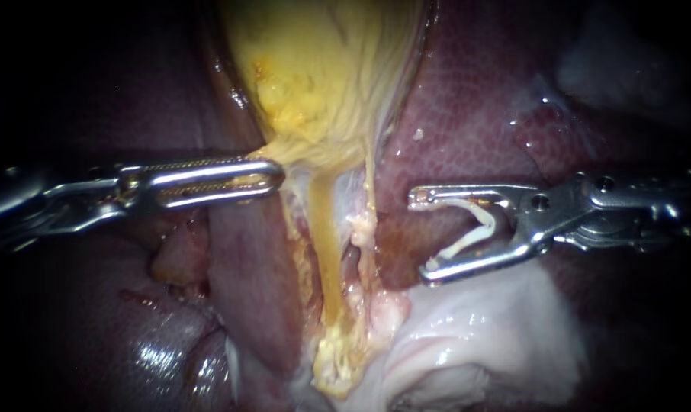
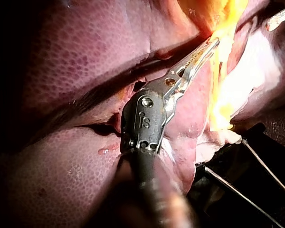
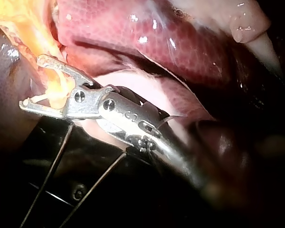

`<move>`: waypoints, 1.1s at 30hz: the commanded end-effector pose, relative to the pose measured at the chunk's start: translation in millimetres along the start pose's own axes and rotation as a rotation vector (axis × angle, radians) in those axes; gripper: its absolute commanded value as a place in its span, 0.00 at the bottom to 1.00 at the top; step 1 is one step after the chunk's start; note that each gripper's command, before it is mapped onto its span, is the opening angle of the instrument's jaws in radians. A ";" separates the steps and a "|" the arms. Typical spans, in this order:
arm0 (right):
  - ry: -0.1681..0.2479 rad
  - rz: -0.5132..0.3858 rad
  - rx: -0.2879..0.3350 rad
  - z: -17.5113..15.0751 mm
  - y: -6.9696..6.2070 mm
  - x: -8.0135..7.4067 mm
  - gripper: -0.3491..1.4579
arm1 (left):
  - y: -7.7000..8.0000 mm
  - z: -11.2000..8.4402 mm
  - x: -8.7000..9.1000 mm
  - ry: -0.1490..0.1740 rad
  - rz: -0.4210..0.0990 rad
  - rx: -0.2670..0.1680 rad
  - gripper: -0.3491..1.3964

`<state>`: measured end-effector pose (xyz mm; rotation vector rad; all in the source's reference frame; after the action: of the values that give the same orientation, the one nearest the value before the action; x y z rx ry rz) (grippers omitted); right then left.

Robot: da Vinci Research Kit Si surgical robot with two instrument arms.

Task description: Clipping first clip left tube

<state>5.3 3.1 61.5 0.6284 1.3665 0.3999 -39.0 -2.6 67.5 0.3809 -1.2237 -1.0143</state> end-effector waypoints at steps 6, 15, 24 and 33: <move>0.000 -0.004 0.005 0.4 0.0 -0.7 0.52 | -0.3 -1.8 -1.7 0.004 -0.010 -0.004 0.00; 0.006 -0.014 0.025 3.0 0.6 -4.0 0.52 | -2.2 -4.9 -4.2 -0.028 -0.036 -0.019 0.00; -0.058 0.043 0.055 9.1 2.6 -12.5 0.52 | -2.9 -5.2 -3.9 -0.030 -0.035 -0.021 0.00; -0.107 0.083 0.074 14.1 4.9 -19.3 0.52 | -3.7 -5.6 -3.8 -0.030 -0.034 -0.011 0.00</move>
<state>16.4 -7.3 81.0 0.7602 1.2594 0.3772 -35.6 -3.0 60.7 0.3811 -1.2418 -1.0590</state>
